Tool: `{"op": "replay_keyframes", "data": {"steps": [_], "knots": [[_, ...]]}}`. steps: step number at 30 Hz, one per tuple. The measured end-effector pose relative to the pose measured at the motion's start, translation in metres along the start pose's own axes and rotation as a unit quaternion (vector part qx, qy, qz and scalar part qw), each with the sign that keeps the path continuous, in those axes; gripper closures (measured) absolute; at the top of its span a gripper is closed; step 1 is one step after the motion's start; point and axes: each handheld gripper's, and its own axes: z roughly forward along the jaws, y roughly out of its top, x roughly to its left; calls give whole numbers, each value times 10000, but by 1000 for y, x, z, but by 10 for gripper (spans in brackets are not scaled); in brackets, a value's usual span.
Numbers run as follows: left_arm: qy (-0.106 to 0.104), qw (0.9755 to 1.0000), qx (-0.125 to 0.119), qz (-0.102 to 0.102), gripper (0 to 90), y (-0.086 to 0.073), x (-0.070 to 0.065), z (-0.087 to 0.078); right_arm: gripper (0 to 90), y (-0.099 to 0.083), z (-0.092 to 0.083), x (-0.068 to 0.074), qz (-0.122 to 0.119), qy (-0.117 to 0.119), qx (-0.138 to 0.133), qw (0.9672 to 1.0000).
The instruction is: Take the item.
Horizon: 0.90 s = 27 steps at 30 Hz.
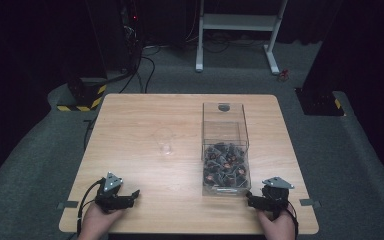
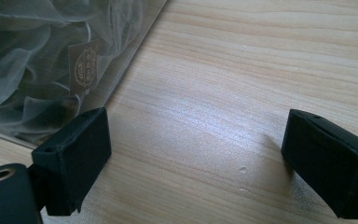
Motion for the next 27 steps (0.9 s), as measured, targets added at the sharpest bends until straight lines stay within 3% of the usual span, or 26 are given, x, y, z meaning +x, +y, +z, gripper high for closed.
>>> {"op": "replay_keyframes", "data": {"steps": [13, 21, 27], "knots": [[-6, 10000, -3, 6, 154, 0, 0, 0, 78, 0, 0, 0, 5, 22, 7, 10000], [-210, 9997, 96, 85, 152, 4, 4, 0, 79, 0, 0, 0, 5, 24, 8, 10000], [-297, 9995, -32, 115, 160, 9, 3, -7, 79, 1, 0, 0, -2, 29, 7, 10000]]}}
